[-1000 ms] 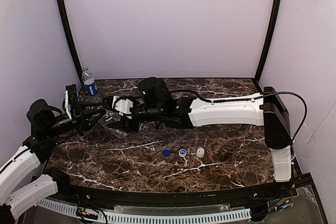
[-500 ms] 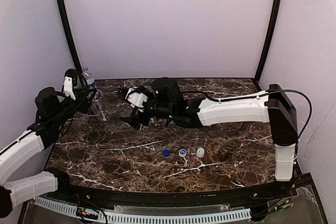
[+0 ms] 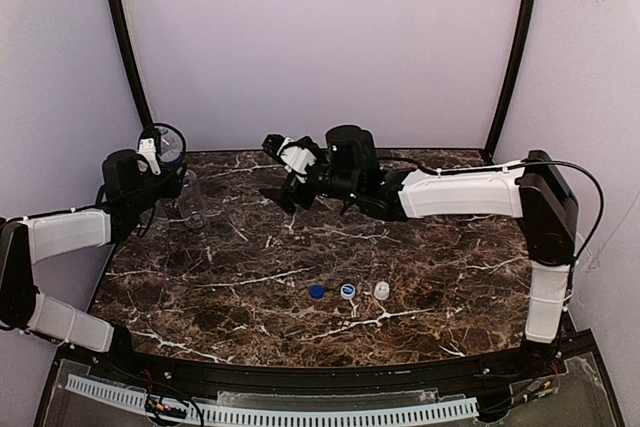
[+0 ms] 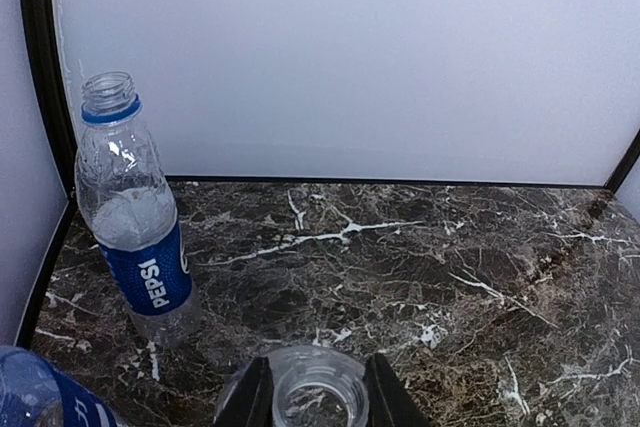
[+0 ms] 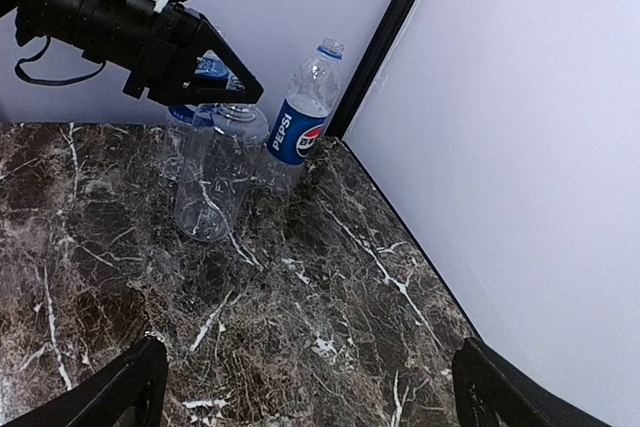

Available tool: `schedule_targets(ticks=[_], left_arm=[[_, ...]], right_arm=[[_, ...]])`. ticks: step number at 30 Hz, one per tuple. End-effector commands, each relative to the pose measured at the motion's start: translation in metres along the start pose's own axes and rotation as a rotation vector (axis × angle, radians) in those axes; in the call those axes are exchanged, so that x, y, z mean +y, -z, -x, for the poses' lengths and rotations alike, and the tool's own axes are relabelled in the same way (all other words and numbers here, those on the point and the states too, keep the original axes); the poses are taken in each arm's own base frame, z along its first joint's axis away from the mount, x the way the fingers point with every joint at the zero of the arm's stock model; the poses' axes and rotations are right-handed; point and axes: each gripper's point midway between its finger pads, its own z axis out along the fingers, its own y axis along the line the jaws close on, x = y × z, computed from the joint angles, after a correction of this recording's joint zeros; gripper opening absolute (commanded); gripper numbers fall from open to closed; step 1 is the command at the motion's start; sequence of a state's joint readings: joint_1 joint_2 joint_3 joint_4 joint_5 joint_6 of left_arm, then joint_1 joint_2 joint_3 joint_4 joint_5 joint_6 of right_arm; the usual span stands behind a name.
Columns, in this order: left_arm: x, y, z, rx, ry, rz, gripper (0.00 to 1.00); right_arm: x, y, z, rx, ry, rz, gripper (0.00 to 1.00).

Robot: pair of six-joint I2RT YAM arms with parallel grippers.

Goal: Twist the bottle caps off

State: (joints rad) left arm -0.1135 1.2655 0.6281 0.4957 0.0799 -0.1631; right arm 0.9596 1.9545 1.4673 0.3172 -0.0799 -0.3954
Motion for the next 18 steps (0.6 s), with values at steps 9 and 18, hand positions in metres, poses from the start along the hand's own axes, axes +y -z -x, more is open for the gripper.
schedule_targets(ticks=[9, 18], left_arm=[[0.026, -0.02, -0.016, 0.024, 0.033, 0.072, 0.01], [0.027, -0.011, -0.021, 0.025, 0.033, 0.08, 0.8]], right_arm=[[-0.013, -0.003, -0.001, -0.026, 0.006, -0.009, 0.99], [-0.013, 0.003, 0.007, -0.04, 0.002, -0.004, 0.99]])
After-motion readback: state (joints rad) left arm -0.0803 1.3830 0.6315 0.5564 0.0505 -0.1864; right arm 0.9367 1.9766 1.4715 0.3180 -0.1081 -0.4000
